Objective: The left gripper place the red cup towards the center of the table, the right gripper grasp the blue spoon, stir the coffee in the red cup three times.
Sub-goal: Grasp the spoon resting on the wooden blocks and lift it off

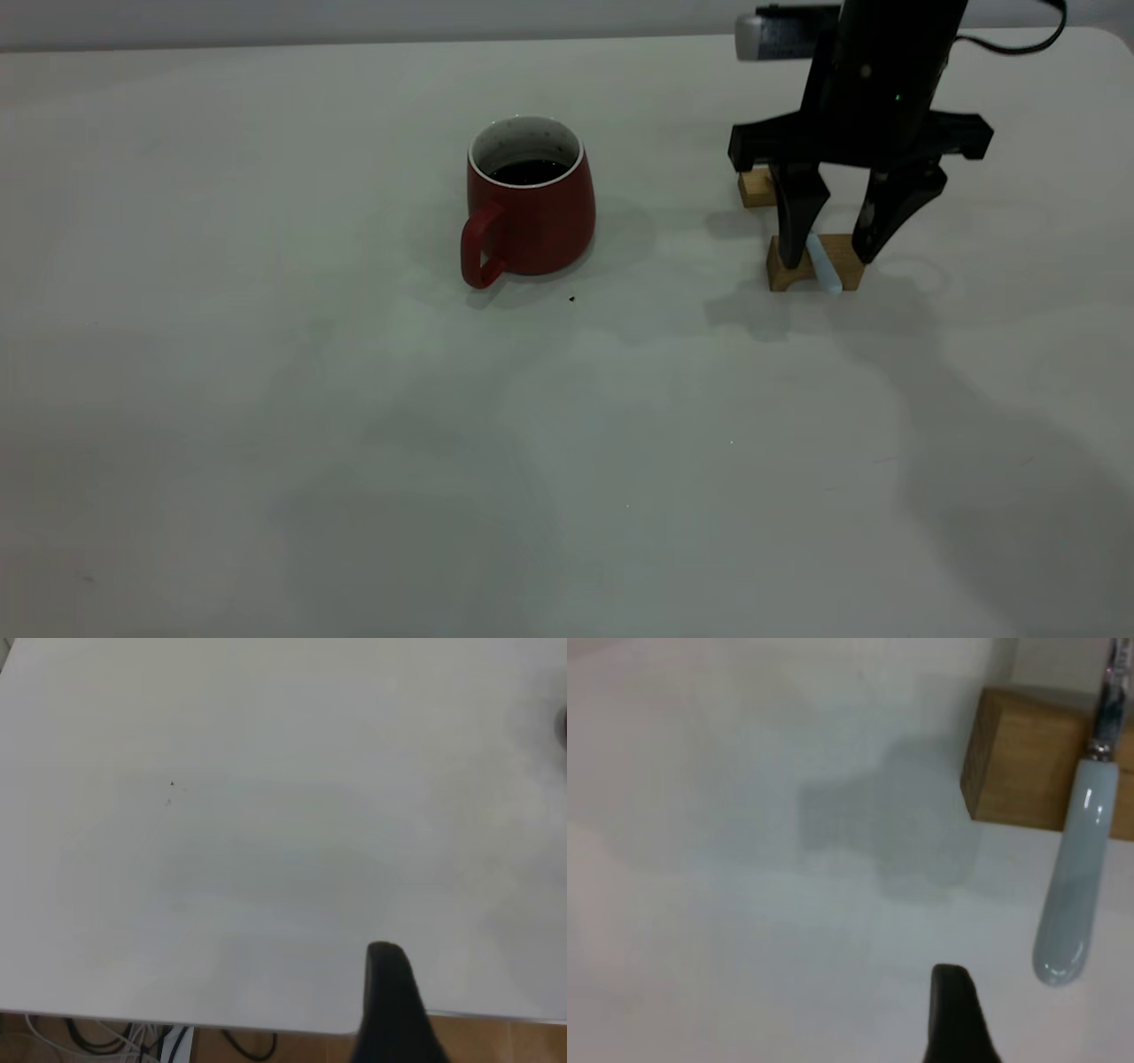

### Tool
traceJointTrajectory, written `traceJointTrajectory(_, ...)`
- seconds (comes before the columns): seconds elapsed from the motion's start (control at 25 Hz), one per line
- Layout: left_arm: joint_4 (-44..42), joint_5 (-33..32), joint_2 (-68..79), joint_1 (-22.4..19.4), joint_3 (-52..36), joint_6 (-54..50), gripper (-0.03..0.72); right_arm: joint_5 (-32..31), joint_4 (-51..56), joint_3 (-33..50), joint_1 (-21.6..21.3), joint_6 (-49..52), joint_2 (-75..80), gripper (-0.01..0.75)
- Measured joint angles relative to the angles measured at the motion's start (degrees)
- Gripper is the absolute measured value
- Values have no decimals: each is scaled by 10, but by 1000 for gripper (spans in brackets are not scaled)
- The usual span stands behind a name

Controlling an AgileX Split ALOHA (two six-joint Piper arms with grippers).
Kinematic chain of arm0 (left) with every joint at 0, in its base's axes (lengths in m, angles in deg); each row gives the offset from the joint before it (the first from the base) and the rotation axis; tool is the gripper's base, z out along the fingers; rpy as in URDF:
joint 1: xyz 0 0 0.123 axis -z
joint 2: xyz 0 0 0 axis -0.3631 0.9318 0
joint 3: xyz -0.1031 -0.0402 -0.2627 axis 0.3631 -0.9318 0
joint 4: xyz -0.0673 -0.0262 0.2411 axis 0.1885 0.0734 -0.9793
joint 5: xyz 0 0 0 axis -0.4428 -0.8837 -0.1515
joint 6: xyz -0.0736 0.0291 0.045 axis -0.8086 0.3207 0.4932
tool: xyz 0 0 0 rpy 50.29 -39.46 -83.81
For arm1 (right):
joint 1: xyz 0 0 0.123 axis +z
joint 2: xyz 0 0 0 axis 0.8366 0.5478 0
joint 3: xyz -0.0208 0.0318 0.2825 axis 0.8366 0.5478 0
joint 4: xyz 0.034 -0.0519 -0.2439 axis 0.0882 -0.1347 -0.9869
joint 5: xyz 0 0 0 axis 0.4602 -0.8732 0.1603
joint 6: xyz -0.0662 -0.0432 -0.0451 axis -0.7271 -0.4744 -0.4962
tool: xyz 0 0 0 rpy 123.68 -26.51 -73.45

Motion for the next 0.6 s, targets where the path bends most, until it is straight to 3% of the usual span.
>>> traceJointTrajectory(0.6,0,0,0,0,0,0,551,28,-2,-7,-6,3,50,530)
